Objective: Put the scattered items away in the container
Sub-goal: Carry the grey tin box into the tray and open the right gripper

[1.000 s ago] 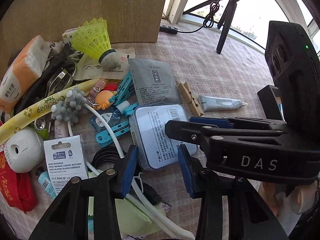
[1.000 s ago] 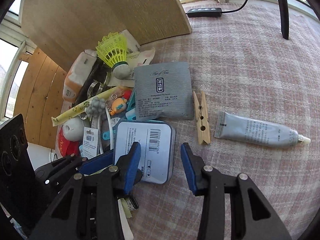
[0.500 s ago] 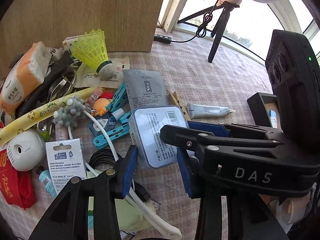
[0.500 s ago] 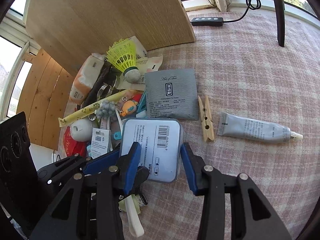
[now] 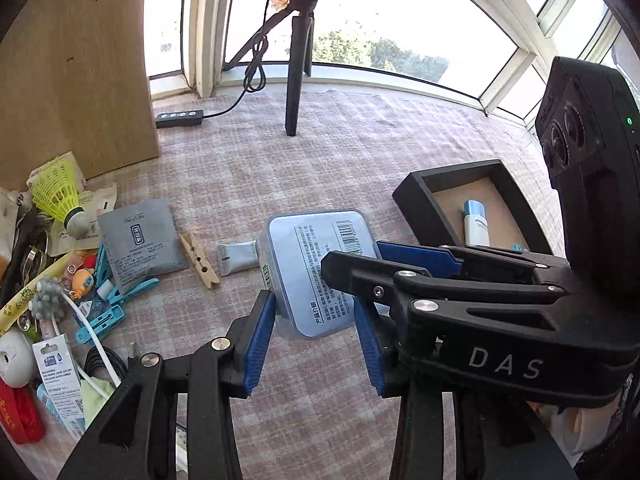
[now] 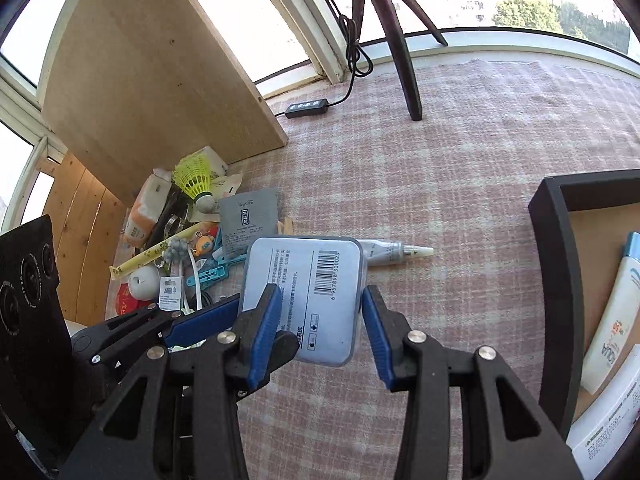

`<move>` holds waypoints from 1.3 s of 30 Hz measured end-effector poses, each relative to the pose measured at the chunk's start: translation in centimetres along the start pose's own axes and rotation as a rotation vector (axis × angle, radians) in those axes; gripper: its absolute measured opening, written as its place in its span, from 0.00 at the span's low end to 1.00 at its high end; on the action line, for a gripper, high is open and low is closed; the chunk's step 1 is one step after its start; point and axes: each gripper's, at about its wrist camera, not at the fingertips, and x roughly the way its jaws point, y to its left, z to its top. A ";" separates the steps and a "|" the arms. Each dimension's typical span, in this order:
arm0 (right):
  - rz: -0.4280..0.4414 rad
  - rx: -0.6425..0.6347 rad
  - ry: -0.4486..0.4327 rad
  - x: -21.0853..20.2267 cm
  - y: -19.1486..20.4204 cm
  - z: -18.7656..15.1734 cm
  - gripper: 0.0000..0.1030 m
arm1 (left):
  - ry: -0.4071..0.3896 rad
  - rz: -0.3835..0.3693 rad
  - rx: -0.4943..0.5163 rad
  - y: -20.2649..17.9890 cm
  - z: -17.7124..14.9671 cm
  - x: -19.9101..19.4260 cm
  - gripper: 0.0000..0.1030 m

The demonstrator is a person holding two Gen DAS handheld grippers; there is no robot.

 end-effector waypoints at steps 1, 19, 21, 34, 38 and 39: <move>-0.015 0.014 -0.017 -1.1 -1.1 -0.2 0.40 | 0.003 -0.016 0.023 -1.4 0.3 0.3 0.37; -0.314 0.277 -0.218 -17.3 -18.1 -5.9 0.40 | 0.050 -0.215 0.350 -24.3 2.8 5.4 0.37; -0.331 0.300 -0.228 -18.2 -19.1 -6.4 0.40 | 0.056 -0.225 0.366 -25.6 2.7 5.6 0.37; -0.405 0.345 -0.281 -20.6 -20.7 -7.8 0.41 | 0.026 -0.173 0.372 -25.5 3.1 4.3 0.37; -0.386 0.305 -0.275 -19.7 -19.2 -7.1 0.41 | 0.012 -0.144 0.323 -22.0 3.5 3.1 0.37; -0.377 0.290 -0.272 -19.3 -18.6 -6.8 0.41 | 0.007 -0.132 0.308 -21.0 3.6 2.7 0.37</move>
